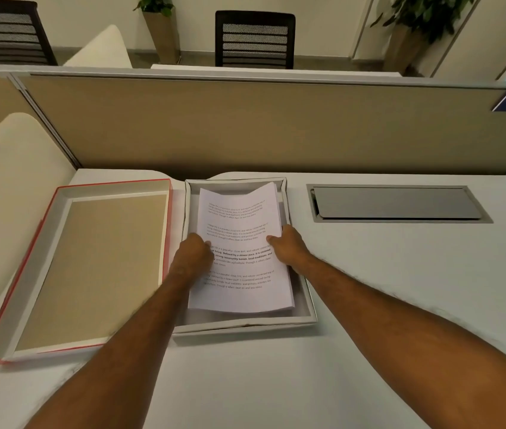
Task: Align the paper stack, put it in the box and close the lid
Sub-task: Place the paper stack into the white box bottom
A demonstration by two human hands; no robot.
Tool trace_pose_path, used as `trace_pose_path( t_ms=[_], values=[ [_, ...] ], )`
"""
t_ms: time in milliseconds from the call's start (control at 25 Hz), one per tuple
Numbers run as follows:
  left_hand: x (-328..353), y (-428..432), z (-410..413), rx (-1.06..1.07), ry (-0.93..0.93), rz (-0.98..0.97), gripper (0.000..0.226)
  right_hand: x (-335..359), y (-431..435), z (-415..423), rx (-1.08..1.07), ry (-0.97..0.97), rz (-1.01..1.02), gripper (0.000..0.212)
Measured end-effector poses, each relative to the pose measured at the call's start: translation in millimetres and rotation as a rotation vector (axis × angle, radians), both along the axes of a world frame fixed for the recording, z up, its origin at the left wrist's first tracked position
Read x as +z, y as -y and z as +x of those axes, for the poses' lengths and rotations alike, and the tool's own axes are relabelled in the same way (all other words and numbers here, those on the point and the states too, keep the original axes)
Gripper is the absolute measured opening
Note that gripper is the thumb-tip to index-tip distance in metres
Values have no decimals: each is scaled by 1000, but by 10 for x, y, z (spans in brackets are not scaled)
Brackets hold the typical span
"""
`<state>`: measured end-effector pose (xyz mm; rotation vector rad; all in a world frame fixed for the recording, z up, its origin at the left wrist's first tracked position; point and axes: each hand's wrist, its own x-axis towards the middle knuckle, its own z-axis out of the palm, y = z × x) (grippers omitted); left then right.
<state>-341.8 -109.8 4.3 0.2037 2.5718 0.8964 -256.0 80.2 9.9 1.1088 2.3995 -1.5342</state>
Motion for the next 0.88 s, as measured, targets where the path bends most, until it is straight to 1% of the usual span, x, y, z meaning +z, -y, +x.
trace_pose_path(
  t_ms=[120,240,280,400,480,520,640,680,760,880],
  values=[
    [-36,-38,43,51,-9,-6,10,-9,17,-12,35,44,53,33],
    [-34,-76,86,96,7,-12,30,26,54,3,48,72,61,35],
    [-22,-83,104,104,22,-24,32,41,72,15,47,64,47,38],
    [-51,-123,141,92,66,-88,14,31,96,50,71,43,23,57],
    [-33,-128,186,110,63,-82,38,46,164,87,103,15,76,71],
    [-10,-120,214,124,66,-53,43,63,211,101,123,-5,136,76],
    [49,-105,301,139,39,1,47,122,304,141,197,-30,362,88],
    [58,-105,345,125,16,25,49,142,296,168,210,-25,419,89],
    [85,-87,439,64,-60,61,57,184,252,257,222,-18,498,83],
    [116,18,570,-78,-213,18,65,220,196,453,249,-4,567,70]
  ],
)
